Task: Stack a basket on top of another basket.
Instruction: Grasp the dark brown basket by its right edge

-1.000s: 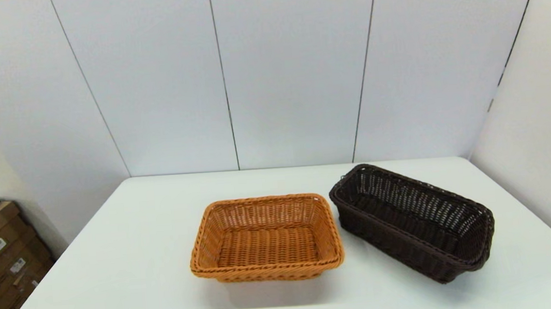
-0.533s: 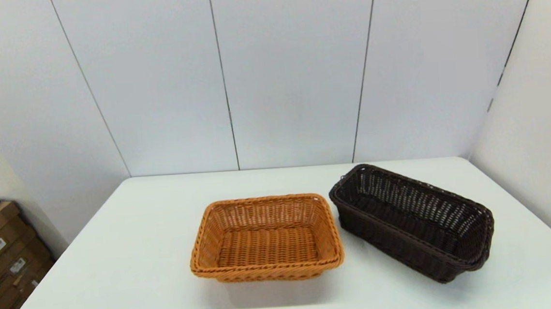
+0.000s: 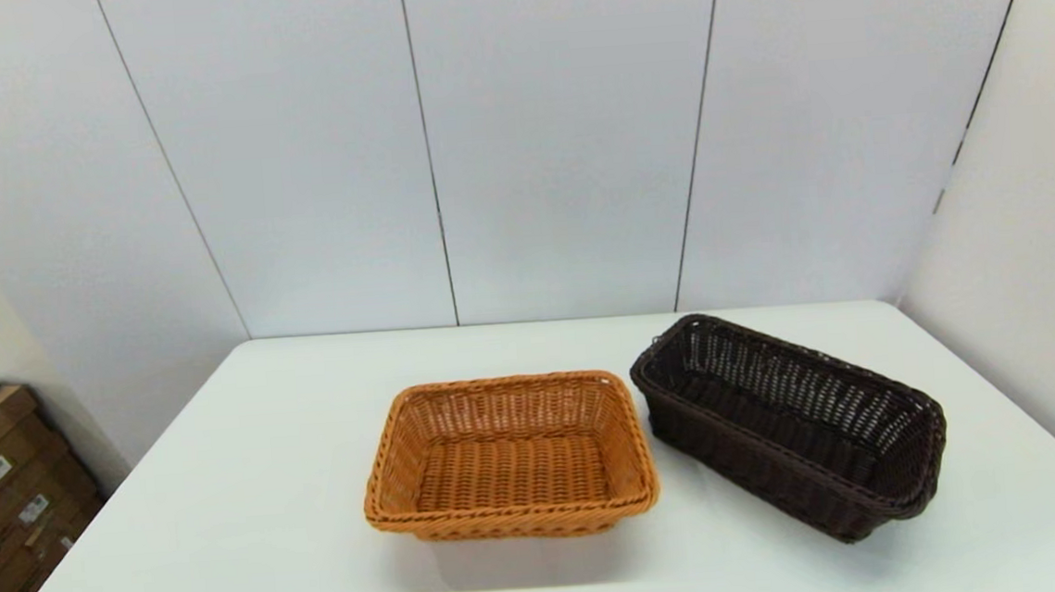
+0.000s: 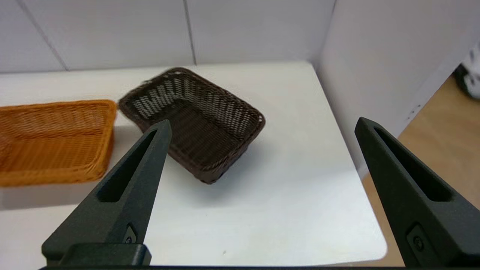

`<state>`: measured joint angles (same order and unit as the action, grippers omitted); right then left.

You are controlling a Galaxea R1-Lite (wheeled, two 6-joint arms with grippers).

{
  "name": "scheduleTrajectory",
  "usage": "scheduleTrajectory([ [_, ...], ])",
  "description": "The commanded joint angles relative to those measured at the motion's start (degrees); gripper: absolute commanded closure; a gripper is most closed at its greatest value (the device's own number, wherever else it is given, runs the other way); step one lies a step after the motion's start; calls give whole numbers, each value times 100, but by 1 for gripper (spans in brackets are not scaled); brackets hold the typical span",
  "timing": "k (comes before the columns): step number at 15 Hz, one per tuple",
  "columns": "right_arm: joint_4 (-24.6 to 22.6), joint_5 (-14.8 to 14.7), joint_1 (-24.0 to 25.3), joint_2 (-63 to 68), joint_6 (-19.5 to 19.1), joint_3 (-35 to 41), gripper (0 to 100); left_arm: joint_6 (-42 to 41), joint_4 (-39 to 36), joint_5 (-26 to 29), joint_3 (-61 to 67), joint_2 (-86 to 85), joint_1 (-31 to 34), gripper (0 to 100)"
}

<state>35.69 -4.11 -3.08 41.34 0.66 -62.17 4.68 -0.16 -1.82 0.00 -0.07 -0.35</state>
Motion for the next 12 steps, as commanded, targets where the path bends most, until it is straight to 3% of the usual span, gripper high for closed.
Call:
scheduleTrajectory([
  [1, 992, -363, -8, 3240, 1147, -2071, 0, 6, -2, -3, 0, 7, 0, 0],
  [5, 2003, -371, 308, 4673, 3037, -3143, 0, 6, -2, -3, 0, 7, 0, 0],
  [7, 2143, -371, 414, 5139, 3731, -3222, 0, 6, -2, -3, 0, 7, 0, 0],
  [10, 2152, -319, 370, 5745, 4504, -3090, 0, 6, -2, -3, 0, 7, 0, 0],
  [12, 2126, -125, 264, 5982, 4557, -2827, 0, 6, -2, -3, 0, 7, 0, 0],
])
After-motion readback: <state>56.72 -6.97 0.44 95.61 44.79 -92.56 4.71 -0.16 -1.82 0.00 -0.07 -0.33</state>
